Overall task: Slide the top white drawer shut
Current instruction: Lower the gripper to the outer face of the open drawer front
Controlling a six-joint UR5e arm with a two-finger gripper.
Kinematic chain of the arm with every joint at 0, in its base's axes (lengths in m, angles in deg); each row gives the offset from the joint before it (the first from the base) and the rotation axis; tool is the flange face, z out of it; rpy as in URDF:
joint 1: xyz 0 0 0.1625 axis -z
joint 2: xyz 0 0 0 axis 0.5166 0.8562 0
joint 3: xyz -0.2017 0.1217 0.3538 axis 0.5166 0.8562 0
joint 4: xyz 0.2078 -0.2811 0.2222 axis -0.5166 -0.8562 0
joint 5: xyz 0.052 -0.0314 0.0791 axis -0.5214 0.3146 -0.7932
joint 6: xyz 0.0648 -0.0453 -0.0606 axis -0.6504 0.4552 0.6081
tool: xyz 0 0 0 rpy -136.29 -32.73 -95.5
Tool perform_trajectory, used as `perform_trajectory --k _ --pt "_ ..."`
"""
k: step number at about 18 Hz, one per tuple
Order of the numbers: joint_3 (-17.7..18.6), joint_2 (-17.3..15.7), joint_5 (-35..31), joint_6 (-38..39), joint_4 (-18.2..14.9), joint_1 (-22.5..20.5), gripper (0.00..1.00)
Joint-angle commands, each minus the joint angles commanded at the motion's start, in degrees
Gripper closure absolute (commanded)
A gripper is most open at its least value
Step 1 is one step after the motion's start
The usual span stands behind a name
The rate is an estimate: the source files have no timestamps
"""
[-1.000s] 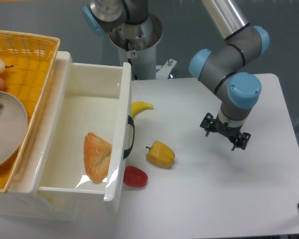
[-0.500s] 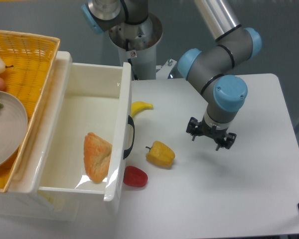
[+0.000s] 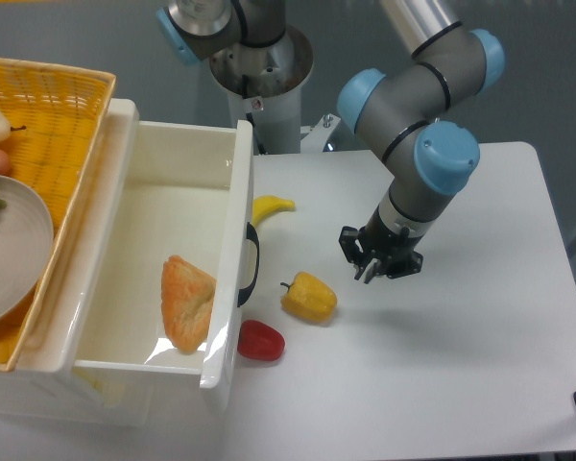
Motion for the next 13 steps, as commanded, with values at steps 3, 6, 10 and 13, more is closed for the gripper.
perform_trajectory --k 3,6,10,13 --pt "0.0 -0.27 2.92 1.75 -0.09 1.14 1.0" --pt "0.0 -0.71 2.92 2.2 -1.66 2.28 1.0" --pt "0.0 -1.06 2.92 2.2 -3.6 2.63 1.0" --pt "-0.09 -1.15 3.01 3.25 -4.31 3.6 1.0"
